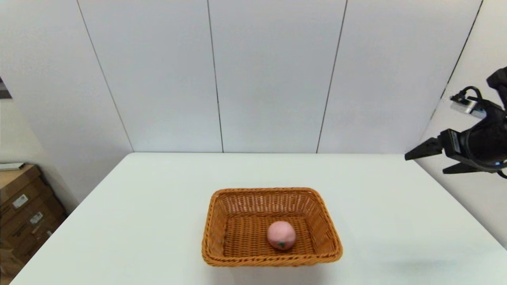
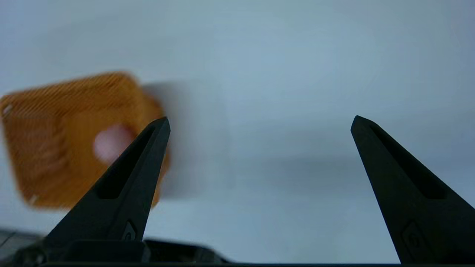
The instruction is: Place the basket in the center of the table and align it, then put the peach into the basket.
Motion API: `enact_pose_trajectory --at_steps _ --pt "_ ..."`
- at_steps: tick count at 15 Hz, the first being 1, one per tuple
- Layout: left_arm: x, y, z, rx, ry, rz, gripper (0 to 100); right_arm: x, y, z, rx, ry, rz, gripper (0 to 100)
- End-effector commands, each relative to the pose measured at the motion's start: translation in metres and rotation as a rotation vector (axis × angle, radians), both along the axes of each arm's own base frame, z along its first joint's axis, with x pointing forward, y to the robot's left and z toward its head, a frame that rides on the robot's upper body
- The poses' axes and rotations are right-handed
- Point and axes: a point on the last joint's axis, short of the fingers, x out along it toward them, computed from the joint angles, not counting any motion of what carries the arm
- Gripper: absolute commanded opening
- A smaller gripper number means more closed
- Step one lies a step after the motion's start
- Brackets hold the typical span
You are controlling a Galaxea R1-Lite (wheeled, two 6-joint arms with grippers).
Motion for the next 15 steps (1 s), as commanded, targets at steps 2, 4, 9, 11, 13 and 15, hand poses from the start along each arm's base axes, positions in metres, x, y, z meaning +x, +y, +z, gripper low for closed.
enact_pose_trajectory --at_steps 2,4,9,11,13,15 --pt "0.0 0.0 0.0 -0.001 0.001 0.001 100 -0.129 0.041 0.042 0.126 -0.066 0.228 100" --pt "0.0 0.0 0.0 -0.001 0.001 0.001 100 -0.166 0.046 0.048 0.15 -0.09 0.277 100" --pt "0.0 0.0 0.0 -0.001 0.001 0.001 100 -0.235 0.051 0.019 0.115 -0.149 0.322 100" --pt "0.0 0.0 0.0 -0.001 0.001 0.001 100 -0.262 0.052 0.0 0.112 -0.169 0.335 100" --pt "0.0 0.0 0.0 -0.001 0.001 0.001 100 -0.289 0.054 -0.019 0.102 -0.211 0.336 100" --pt "0.0 0.0 0.0 -0.001 0.001 0.001 100 -0.308 0.054 -0.037 0.091 -0.245 0.324 100"
